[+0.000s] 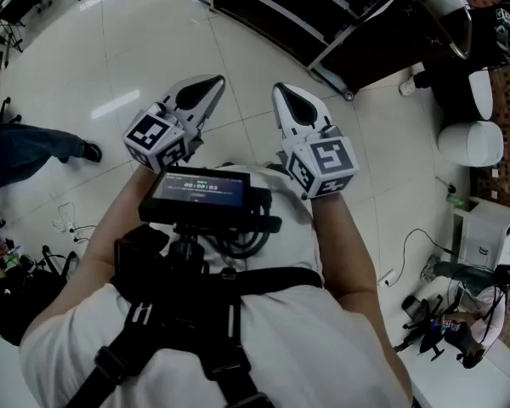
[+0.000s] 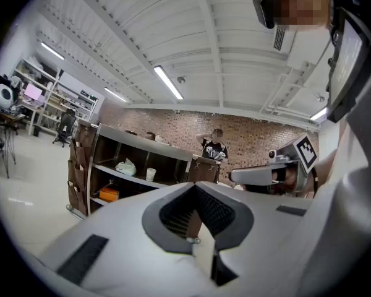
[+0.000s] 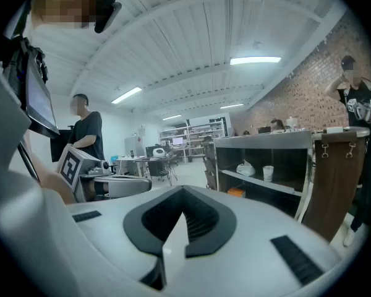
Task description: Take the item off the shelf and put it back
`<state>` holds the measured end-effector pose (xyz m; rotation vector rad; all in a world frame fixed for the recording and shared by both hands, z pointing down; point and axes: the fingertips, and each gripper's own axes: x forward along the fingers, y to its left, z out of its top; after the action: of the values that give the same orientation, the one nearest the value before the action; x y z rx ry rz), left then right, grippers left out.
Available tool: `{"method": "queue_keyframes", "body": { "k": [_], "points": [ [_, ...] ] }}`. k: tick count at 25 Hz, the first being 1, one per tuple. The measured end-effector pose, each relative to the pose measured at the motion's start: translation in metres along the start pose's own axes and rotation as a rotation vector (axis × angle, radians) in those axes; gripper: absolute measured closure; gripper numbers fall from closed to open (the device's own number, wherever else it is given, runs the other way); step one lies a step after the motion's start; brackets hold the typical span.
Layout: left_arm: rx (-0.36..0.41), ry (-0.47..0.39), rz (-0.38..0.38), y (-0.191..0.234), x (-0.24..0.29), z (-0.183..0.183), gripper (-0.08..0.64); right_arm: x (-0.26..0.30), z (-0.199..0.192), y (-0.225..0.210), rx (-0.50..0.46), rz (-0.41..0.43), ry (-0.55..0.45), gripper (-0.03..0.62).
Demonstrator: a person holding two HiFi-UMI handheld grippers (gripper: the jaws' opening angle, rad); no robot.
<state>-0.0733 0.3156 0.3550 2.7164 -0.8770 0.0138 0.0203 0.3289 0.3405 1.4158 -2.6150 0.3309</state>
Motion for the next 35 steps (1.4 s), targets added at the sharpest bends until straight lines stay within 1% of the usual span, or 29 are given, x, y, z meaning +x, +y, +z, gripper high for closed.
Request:
{"method": "queue_keyframes", "body": {
  "k": [8,12,15,18,21,22,25,30,33,35],
  "points": [
    [0.004,-0.011,0.048,0.011,-0.009,-0.004,0.560,0.007,-0.002,0.005,0.007,0.023,0.011,0.584],
    [0.011,-0.016,0.080,0.022,-0.011,-0.001,0.560,0.023,-0.003,0.002,0.021,0.047,0.014,0.584],
    [0.019,-0.009,0.116,0.039,-0.012,-0.001,0.560,0.046,-0.009,-0.002,0.040,0.078,0.026,0.584],
    [0.016,0.005,0.174,0.064,-0.013,-0.005,0.560,0.076,-0.019,-0.008,0.054,0.129,0.038,0.584],
    [0.027,0.031,0.223,0.094,-0.012,-0.017,0.560,0.108,-0.025,-0.019,0.072,0.179,0.056,0.584],
    [0.025,0.032,0.239,0.102,-0.007,-0.015,0.560,0.119,-0.024,-0.024,0.077,0.196,0.059,0.584],
    [-0.003,0.022,0.279,0.122,0.021,0.007,0.560,0.155,-0.016,-0.051,0.084,0.239,0.067,0.584],
    [-0.018,0.064,0.341,0.164,0.069,0.024,0.560,0.207,0.001,-0.091,0.114,0.335,0.083,0.584],
    [-0.034,0.095,0.342,0.185,0.109,0.028,0.560,0.230,0.010,-0.127,0.110,0.350,0.082,0.584],
    [-0.028,0.118,0.330,0.197,0.138,0.033,0.560,0.244,0.015,-0.152,0.115,0.347,0.079,0.584]
  ]
}}
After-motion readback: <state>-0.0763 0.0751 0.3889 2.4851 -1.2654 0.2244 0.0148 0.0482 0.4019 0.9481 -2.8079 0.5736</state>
